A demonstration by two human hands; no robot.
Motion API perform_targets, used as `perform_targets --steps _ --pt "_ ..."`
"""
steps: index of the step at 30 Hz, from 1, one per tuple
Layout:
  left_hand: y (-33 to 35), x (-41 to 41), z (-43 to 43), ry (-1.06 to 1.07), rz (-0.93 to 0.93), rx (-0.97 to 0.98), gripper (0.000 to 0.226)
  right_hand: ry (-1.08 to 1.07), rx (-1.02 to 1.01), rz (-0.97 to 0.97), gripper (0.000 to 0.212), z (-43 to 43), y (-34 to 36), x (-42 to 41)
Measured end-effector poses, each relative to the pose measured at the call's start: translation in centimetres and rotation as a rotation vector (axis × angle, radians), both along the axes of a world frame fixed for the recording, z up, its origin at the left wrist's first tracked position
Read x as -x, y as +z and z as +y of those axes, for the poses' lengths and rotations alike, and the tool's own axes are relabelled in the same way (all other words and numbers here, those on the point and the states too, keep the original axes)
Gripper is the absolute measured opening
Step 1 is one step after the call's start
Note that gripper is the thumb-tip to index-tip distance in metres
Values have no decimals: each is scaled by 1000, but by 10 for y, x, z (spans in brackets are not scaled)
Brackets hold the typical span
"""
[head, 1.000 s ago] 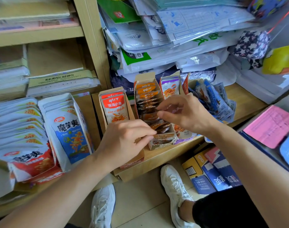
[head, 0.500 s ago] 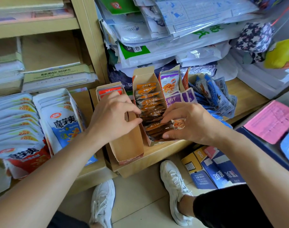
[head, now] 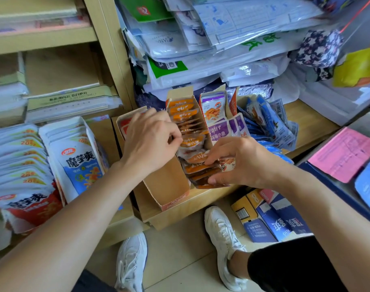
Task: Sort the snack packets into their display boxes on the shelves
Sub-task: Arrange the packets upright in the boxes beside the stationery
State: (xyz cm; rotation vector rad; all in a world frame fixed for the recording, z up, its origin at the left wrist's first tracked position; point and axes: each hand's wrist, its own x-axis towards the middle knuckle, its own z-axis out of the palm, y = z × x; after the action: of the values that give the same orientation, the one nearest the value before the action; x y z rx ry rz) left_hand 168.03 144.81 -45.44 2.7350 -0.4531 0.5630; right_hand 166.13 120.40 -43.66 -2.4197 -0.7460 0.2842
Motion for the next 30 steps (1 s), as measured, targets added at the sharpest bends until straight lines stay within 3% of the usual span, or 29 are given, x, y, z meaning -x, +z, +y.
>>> perform_targets --steps 10,20,24,30 --pt "-3 -2 -20 278 -84 253 19 -63 -84 -6 39 2 3 -2" --pt "-8 -5 -9 182 42 331 13 -69 27 -155 63 15 -11 -13" --pt "-2 3 2 61 50 322 10 -92 -7 -270 50 15 -19 -16" --pt "-2 27 18 -109 120 104 17 -142 -58 -321 30 22 -24 -23"
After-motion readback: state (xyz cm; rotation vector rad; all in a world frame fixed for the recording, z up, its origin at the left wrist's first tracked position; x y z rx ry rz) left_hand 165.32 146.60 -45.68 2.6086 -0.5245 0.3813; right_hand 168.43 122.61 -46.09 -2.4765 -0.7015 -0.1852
